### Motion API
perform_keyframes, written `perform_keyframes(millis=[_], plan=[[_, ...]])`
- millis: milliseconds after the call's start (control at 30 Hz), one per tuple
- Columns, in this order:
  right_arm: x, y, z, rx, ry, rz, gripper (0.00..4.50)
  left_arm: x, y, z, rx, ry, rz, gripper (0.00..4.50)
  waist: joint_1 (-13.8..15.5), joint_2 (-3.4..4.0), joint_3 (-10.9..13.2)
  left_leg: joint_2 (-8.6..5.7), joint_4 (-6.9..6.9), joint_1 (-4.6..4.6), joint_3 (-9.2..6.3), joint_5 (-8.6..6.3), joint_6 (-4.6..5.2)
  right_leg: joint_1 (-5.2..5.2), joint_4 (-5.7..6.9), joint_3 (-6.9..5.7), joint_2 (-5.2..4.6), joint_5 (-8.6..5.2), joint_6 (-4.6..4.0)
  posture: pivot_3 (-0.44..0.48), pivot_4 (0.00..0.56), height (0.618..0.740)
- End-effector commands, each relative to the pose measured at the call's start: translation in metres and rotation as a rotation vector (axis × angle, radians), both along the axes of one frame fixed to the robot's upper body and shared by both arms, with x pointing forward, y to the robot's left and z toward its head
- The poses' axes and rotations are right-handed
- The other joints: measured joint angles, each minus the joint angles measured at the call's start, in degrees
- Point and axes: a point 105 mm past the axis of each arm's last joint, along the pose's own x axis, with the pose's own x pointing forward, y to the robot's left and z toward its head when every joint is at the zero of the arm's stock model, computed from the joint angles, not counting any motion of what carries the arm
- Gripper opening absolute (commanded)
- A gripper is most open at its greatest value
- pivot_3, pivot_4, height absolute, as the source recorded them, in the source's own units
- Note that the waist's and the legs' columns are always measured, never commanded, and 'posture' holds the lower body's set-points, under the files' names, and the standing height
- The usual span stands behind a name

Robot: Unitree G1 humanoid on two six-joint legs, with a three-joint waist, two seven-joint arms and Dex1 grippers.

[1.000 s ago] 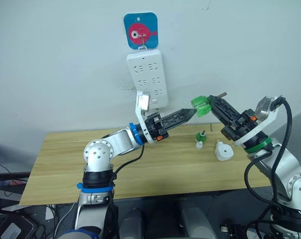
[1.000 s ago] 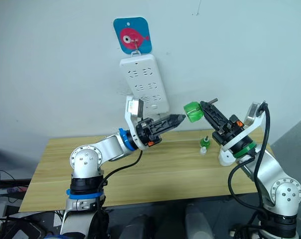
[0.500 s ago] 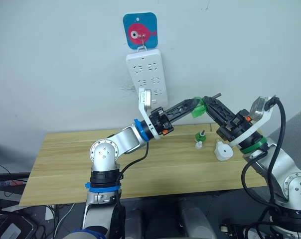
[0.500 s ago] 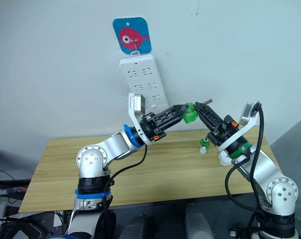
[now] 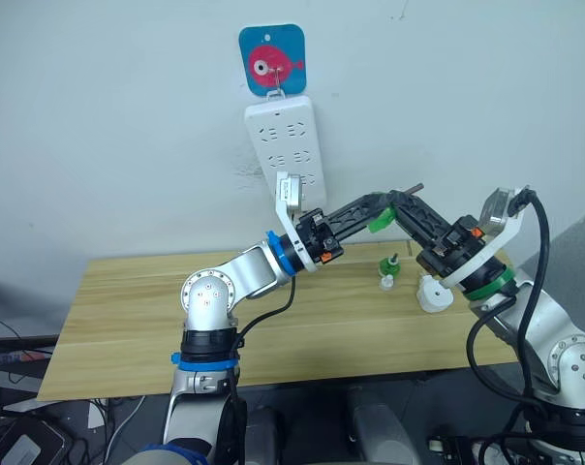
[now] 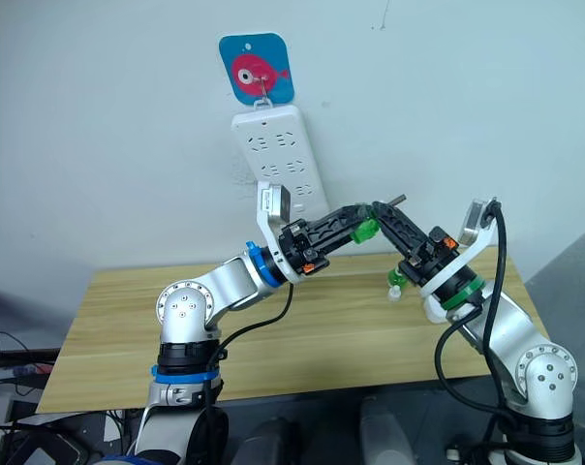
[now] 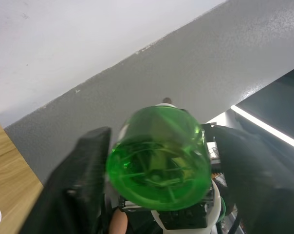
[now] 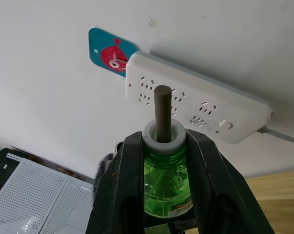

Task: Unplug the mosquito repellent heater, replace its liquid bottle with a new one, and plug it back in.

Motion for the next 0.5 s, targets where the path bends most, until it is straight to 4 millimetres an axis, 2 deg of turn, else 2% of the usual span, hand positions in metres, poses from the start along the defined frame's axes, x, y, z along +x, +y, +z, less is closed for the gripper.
perform_keyframes(millis=[33, 367, 500], plan=[[-0.0095, 0.0031, 0.0134, 0.026, -0.058, 0.027, 0.81, -0.0055, -0.0008, 0.0065, -0.028, -0.015, -0.022, 2.36, 0.0, 0.0, 0.0, 0.0, 0.0, 0.0, 0.0, 0.0, 0.0, 0.0, 0.0, 0.0, 0.0, 0.0, 0.0, -0.215, 0.156, 0.74], [-0.0135, 0.0034, 0.0132, 0.049, -0.059, 0.046, 0.81, -0.0041, 0.0028, 0.0062, -0.032, -0.011, -0.004, 2.36, 0.01, -0.01, -0.03, 0.0, 0.0, 0.0, 0.01, 0.0, 0.0, 0.0, 0.0, 0.01, 0.0, 0.0, 0.0, -0.208, 0.155, 0.74], [-0.0087, 0.0002, 0.0126, 0.07, -0.047, 0.019, 0.81, -0.0039, 0.0048, 0.0056, -0.035, -0.009, 0.008, 2.36, 0.01, -0.01, -0.03, 0.0, 0.0, 0.01, 0.01, 0.0, 0.0, 0.0, 0.0, 0.02, 0.0, 0.0, 0.0, -0.203, 0.159, 0.74]])
